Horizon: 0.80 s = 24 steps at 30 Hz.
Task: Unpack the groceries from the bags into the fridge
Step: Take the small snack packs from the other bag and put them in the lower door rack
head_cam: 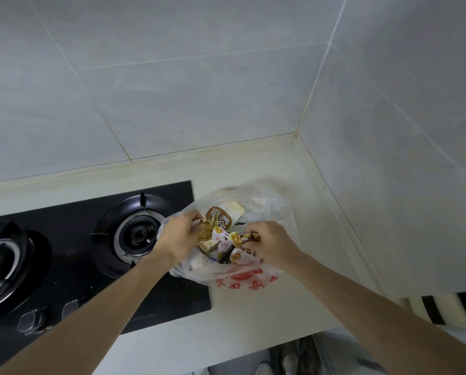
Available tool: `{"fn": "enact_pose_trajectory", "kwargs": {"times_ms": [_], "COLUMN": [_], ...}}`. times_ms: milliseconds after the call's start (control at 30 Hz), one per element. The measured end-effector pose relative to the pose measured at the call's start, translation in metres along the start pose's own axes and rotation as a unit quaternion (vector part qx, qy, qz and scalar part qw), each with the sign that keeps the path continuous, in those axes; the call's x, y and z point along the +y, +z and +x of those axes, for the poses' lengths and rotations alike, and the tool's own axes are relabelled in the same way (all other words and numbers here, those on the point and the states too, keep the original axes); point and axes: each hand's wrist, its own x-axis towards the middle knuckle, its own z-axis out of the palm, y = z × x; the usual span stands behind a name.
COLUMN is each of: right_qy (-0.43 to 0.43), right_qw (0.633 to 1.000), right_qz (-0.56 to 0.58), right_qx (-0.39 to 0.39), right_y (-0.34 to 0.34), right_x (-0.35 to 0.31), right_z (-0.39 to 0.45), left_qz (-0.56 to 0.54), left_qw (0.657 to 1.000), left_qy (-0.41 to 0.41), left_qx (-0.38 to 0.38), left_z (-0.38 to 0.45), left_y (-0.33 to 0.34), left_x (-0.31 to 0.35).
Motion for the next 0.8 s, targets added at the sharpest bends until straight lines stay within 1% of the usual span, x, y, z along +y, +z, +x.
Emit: {"fn": "enact_pose_trajectory", "kwargs": {"times_ms": [100,200,333,433,500,633,700,800], "right_qy": [-0.009,0.011,0.042,0.036,0.033,0.043,0.049,0.06], "right_qw": [0.998,0.991,0.958,0.929,0.917,0.897,0.882,0.859], "right_qz": [0.042,0.109,0.254,0.339,0.369,0.401,0.421,0.446], "right_qx": [0.04,0.076,0.128,0.142,0.147,0.177,0.205,0.243], "right_y": [-0.014,-0.032,-0.061,-0.089,-0.108,-0.147,-0.164,-0.188], "right_x": [-0.009,-0.016,-0.025,-0.036,-0.045,-0.067,-0.08,-0.1], "right_z": [-0.006,-0.01,-0.015,-0.025,-0.038,-0.077,-0.102,-0.143], "left_qz": [-0.08,-0.137,-0.212,-0.308,-0.359,-0.405,-0.416,-0.439], "left_qw": [0.996,0.988,0.971,0.944,0.929,0.914,0.907,0.88], "left_qy": [-0.018,-0.027,-0.059,-0.071,-0.065,-0.017,0.028,0.102], "left_qx": [0.026,0.065,0.095,0.092,0.065,-0.023,-0.065,-0.148], "left_z": [-0.01,-0.018,-0.029,-0.035,-0.036,-0.026,-0.023,-0.031], "left_y": [-0.01,-0.024,-0.042,-0.054,-0.061,-0.066,-0.066,-0.068], "left_x": [0.005,0.015,0.028,0.047,0.065,0.112,0.146,0.202]}}
